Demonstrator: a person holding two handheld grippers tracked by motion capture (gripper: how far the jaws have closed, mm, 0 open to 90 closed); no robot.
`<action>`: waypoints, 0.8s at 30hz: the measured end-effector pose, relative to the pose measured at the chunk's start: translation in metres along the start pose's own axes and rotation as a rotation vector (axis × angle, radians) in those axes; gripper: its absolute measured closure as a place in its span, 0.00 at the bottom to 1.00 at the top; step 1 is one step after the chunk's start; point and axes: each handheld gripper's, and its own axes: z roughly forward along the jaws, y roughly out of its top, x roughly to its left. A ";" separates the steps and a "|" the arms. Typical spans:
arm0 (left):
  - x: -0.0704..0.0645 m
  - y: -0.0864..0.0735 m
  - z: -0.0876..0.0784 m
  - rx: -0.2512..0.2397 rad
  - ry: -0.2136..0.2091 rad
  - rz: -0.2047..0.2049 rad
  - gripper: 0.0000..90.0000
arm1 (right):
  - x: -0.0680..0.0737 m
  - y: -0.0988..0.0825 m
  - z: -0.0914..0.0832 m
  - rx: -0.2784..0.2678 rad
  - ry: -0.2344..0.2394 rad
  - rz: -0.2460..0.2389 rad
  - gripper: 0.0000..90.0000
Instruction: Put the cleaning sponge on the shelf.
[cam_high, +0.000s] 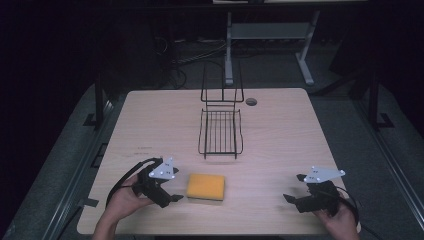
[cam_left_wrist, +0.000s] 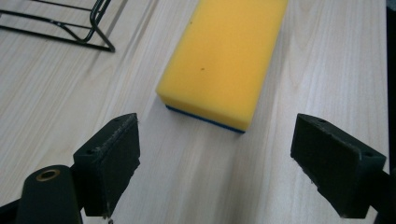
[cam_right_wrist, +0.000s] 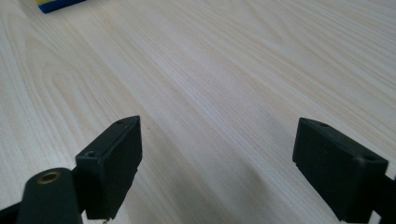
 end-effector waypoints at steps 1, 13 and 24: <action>0.000 0.002 0.001 0.000 -0.004 0.001 0.17 | 0.000 0.000 0.000 -0.001 0.001 0.001 0.17; 0.006 0.023 0.016 0.047 -0.055 0.048 0.17 | 0.000 0.000 -0.001 0.001 0.009 0.002 0.17; 0.010 0.030 0.022 0.058 -0.077 0.068 0.17 | 0.000 0.000 -0.001 0.002 0.009 -0.002 0.17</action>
